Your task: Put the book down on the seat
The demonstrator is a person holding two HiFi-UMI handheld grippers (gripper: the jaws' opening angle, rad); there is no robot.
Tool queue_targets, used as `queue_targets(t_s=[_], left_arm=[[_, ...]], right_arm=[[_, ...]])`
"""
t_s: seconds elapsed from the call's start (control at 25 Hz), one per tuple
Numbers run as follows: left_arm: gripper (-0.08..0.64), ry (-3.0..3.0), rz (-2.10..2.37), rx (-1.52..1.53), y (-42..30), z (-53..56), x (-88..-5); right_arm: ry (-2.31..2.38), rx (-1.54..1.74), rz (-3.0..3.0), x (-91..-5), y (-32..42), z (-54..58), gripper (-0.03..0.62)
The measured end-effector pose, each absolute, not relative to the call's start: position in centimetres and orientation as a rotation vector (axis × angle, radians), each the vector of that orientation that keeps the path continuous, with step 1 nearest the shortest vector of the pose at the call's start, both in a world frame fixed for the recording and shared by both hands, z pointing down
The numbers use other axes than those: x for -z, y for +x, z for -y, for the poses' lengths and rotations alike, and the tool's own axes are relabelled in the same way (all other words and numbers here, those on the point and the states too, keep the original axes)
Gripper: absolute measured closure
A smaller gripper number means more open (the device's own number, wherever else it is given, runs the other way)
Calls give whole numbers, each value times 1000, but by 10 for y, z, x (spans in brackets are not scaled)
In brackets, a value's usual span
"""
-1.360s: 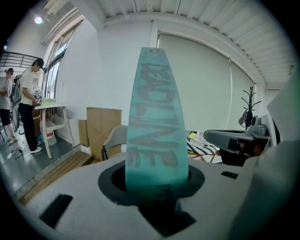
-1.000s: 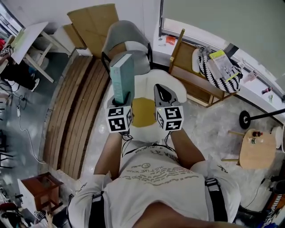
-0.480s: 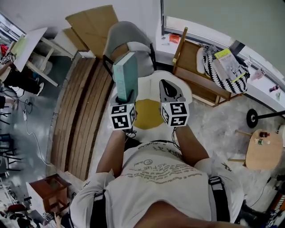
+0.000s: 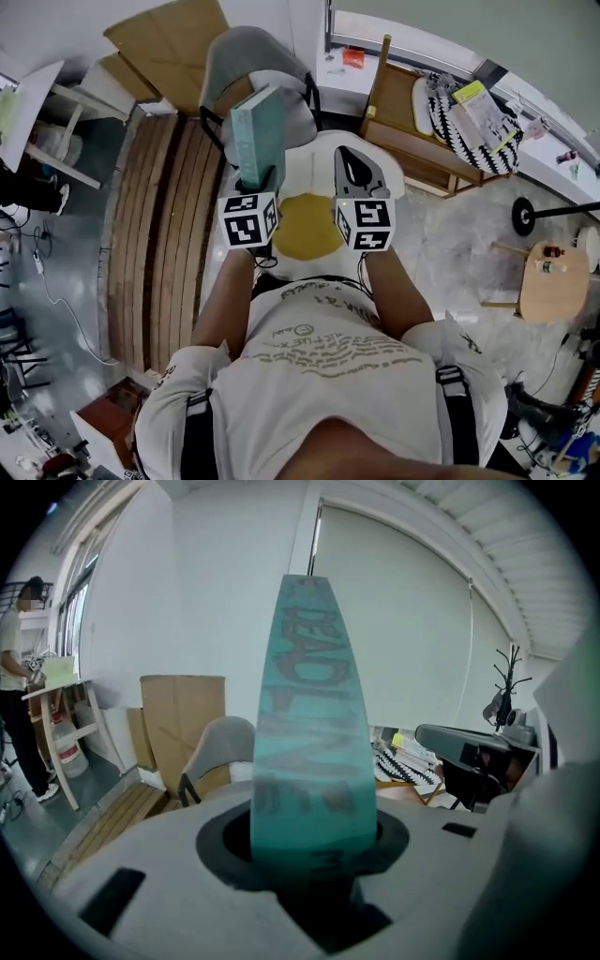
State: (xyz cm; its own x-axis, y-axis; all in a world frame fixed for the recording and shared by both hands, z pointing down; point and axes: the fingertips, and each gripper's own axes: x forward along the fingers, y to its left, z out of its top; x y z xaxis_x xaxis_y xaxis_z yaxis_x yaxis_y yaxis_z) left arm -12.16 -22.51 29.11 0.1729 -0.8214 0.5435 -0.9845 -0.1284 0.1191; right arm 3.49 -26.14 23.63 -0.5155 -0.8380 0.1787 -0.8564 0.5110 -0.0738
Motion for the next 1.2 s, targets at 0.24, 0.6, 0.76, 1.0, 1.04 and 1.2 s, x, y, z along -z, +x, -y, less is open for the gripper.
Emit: queue_targets(t_s=[0.24,0.6,0.76,1.0,1.04,1.2], left_arm=[[396,1966,1565,-458,-134,228,-343],[396,1660,1337,-215,-160,187,-460],[396,1545,1252,-137,-176,167,-519],[396,1382,1142,-64,-184,148,-615],[396,1364,1111,-26,-181,147,-628],[396,1331,970,152,-164,147,-668]], right_arm=[[1494,-330,2512,-286,26,271,563],[1412,-461,2344,-385,10,257,564],[1395,-522,2287,-433,0,243,565],[1362,-604,2224,-515,-10,226,565],[1347,-618,2229,-527,-14,223,565],[1259,-711,2245,-576,-37,211,565]])
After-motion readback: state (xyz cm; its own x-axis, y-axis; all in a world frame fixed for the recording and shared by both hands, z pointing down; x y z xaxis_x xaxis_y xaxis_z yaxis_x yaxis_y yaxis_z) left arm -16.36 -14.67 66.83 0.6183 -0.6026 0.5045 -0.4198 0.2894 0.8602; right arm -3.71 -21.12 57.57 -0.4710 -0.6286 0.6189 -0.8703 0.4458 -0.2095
